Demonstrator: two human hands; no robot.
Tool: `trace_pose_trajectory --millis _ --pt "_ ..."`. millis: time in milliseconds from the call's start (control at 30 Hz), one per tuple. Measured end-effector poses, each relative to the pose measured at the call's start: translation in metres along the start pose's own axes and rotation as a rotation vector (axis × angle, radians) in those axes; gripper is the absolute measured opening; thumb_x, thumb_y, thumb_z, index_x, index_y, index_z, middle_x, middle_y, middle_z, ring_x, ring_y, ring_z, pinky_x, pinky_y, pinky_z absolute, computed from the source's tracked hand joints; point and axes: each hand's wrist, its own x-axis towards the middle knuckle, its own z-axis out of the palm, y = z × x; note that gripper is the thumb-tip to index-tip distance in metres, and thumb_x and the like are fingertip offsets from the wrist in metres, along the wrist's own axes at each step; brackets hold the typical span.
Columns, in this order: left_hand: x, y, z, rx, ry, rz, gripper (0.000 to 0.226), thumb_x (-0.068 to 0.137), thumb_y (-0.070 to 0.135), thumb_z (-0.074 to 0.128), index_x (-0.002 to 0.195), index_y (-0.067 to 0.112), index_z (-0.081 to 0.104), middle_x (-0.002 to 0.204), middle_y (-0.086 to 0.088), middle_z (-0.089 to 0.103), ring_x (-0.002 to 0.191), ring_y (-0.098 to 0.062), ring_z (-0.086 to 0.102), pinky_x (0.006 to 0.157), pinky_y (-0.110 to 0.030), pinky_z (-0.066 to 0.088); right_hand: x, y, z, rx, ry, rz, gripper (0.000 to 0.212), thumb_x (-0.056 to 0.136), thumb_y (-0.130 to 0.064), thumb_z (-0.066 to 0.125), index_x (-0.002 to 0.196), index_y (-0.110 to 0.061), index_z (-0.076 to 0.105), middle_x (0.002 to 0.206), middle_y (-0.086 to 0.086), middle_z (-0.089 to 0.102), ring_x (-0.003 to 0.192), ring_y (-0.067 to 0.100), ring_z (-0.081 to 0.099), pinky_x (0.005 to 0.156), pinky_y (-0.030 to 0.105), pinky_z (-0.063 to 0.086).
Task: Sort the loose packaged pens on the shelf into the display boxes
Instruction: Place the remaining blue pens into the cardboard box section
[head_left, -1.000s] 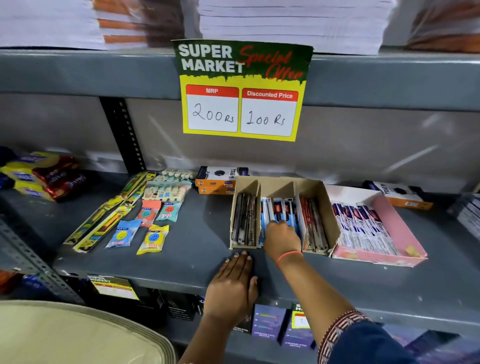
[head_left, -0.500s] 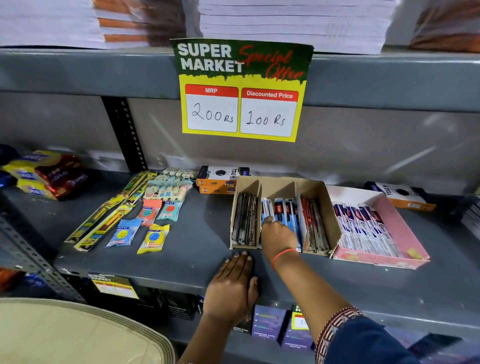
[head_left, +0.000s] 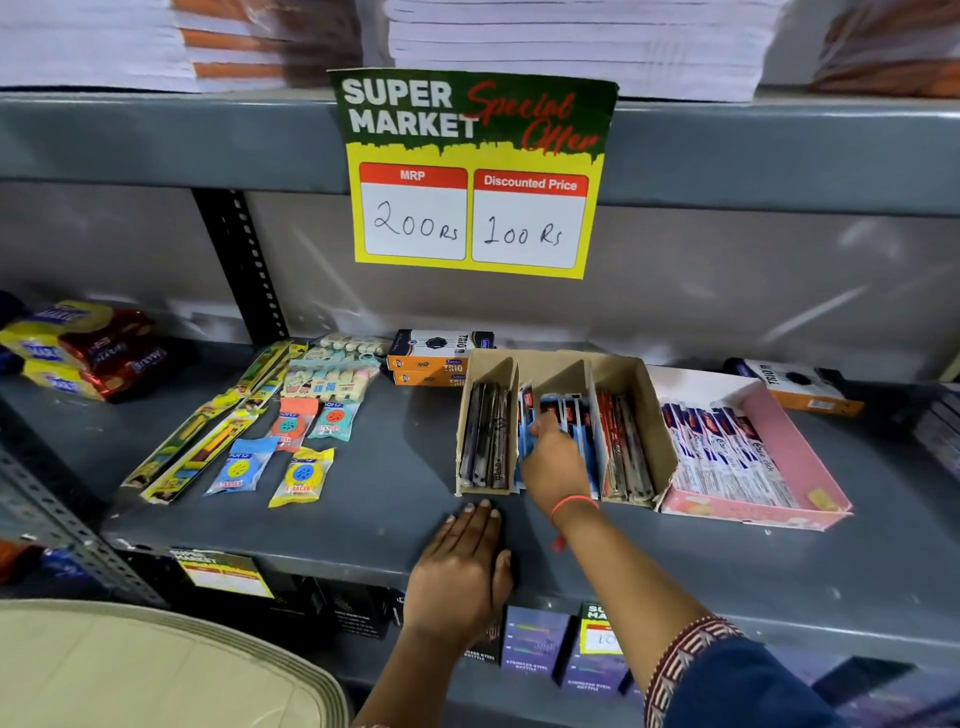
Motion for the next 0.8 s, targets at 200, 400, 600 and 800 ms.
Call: trace_pose_trajectory --millis 200,400,600,800 --pt "0.0 0.0 0.0 -0.001 -0.004 0.01 0.047 0.083 0.031 0.038 0.108 0.006 0.069 0.11 -0.01 0.07 0.101 -0.022 0.067 0.09 -0.035 0.05 -0.006 0.005 -0.001 -0.139 -0.049 0.032 0.033 0.089 0.003 0.038 0.12 0.006 0.05 0.122 0.025 0.056 0.109 0.04 0.061 0.088 0.04 0.05" --pt "0.001 -0.001 0.001 0.011 -0.016 0.003 0.047 0.083 0.031 0.038 0.108 0.006 0.069 0.111 -0.01 0.07 0.101 -0.022 0.067 0.087 -0.039 0.051 -0.011 0.006 0.001 -0.353 -0.044 -0.019 0.036 0.09 0.001 0.039 0.124 0.002 0.051 0.134 0.021 0.045 0.112 0.036 0.059 0.09 0.04 0.051" --pt "0.0 -0.001 0.003 0.006 0.014 0.009 0.046 0.083 0.03 0.039 0.108 0.005 0.069 0.111 -0.012 0.07 0.1 -0.024 0.067 0.088 -0.036 0.051 -0.017 0.009 0.012 -0.503 -0.02 -0.048 0.045 0.096 -0.016 0.039 0.139 -0.004 0.036 0.149 0.022 0.03 0.137 0.039 0.03 0.105 0.044 0.039" --pt "0.0 -0.002 0.004 0.007 0.001 0.01 0.046 0.083 0.029 0.04 0.108 0.004 0.068 0.111 -0.013 0.069 0.1 -0.026 0.067 0.087 -0.043 0.051 -0.013 0.017 0.021 -0.451 -0.133 0.036 0.057 0.099 -0.025 0.034 0.149 -0.002 0.018 0.157 0.025 0.014 0.146 0.038 0.012 0.118 0.045 0.02"
